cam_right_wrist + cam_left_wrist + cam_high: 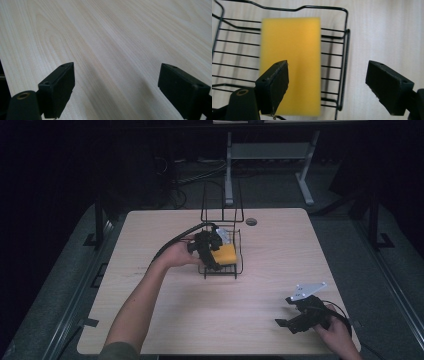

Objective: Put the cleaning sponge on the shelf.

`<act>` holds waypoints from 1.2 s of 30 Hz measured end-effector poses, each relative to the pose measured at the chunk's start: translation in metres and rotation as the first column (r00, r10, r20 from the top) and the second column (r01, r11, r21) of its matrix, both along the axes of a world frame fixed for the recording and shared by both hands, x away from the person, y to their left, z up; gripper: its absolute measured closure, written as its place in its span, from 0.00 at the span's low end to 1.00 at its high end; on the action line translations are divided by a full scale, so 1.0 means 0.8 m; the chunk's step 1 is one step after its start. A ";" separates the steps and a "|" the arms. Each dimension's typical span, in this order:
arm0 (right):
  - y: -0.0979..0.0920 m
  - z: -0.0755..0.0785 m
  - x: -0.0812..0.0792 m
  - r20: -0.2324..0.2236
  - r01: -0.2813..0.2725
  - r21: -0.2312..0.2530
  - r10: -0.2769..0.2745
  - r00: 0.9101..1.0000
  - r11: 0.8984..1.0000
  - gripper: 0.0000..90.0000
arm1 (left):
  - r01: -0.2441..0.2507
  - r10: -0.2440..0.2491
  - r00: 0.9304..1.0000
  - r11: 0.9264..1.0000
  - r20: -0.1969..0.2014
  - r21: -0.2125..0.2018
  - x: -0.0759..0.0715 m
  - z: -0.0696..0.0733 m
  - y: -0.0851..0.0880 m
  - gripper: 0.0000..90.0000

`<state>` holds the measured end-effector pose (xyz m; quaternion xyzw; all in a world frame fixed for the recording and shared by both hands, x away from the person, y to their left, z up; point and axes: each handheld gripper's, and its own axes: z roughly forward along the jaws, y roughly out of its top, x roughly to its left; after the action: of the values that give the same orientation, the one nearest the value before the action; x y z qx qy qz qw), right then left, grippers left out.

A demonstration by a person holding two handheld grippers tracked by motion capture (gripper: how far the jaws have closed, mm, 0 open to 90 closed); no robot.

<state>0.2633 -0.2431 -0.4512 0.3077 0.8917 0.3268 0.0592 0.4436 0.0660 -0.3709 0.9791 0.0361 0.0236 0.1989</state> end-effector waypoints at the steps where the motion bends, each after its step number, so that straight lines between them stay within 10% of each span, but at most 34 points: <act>1: 0.000 0.000 0.000 0.000 0.000 -0.001 0.000 1.000 1.000 0.15 | 0.001 -0.001 1.000 1.000 0.004 0.004 -0.003 0.000 -0.001 0.20; 36: 0.002 0.000 -0.001 0.004 -0.001 -0.010 0.001 1.000 1.000 0.15 | -0.015 0.015 1.000 0.999 -0.011 -0.051 -0.048 -0.016 0.032 0.21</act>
<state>0.2627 -0.2414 -0.4516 0.3061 0.8935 0.3227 0.0622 0.4051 0.0913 -0.3838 0.9734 0.0452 0.0188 0.2236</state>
